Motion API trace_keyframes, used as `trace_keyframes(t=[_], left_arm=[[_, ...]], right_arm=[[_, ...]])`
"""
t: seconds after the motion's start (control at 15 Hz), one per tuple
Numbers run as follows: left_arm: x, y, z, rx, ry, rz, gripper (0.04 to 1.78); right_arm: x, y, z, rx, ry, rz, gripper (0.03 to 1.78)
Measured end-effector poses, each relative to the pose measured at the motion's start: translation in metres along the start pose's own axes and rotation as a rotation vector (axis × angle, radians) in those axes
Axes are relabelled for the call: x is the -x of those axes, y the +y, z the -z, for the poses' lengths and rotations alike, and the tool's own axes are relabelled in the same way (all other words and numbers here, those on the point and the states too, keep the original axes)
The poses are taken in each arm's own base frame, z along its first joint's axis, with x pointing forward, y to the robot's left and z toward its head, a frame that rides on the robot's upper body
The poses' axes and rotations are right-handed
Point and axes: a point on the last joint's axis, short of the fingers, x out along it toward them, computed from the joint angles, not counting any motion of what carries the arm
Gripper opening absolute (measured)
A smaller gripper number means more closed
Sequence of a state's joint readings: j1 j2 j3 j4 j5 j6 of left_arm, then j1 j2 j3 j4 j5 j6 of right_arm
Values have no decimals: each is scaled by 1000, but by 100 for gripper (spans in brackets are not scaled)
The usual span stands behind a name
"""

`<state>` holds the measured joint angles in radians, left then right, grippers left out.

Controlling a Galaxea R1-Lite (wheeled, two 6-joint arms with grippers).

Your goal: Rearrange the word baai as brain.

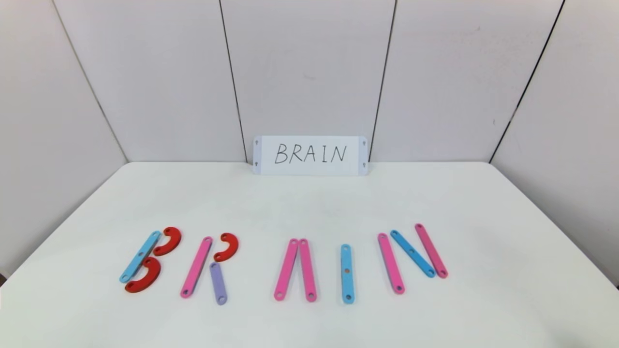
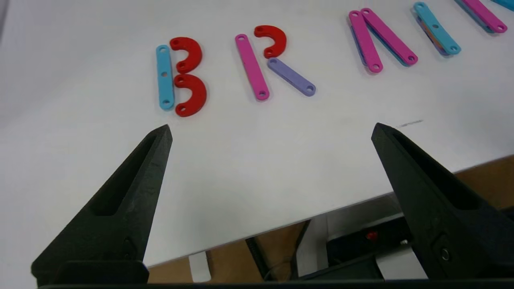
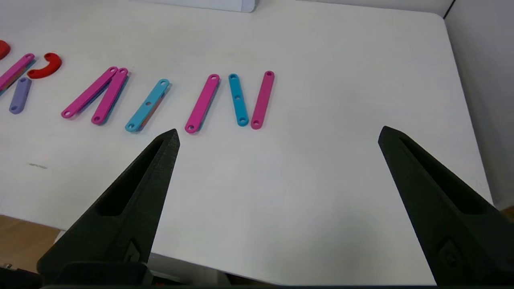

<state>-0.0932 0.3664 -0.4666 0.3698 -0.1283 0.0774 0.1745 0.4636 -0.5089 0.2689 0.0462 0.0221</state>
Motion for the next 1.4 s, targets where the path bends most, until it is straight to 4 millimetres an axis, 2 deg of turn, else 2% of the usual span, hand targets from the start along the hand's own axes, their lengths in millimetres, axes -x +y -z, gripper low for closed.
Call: trace_keyframes(t=[0.13,0.27,0.53,0.87,1.07,1.2,1.4], left_arm=[[5,1,7,24,-27,-85,174],[9,0,9,37,-49,-98,174],[15,1,5,34,-73,-150,174],[37,-3,-3,66,-76,-198,174],[47,-7,3,70,-135,-228,174],[50,-9,14,66,-195,-246,174],[40,-9,30,56,-329,-272,174]], right_arm=[[15,0,9,-2,-44,42,174],[25,1,14,-10,-92,83,174],[36,-1,11,-20,-157,231,174],[41,7,9,-35,-195,371,174],[46,9,18,-1,-228,304,174],[52,11,28,20,-267,237,174],[49,12,51,56,-330,163,174]])
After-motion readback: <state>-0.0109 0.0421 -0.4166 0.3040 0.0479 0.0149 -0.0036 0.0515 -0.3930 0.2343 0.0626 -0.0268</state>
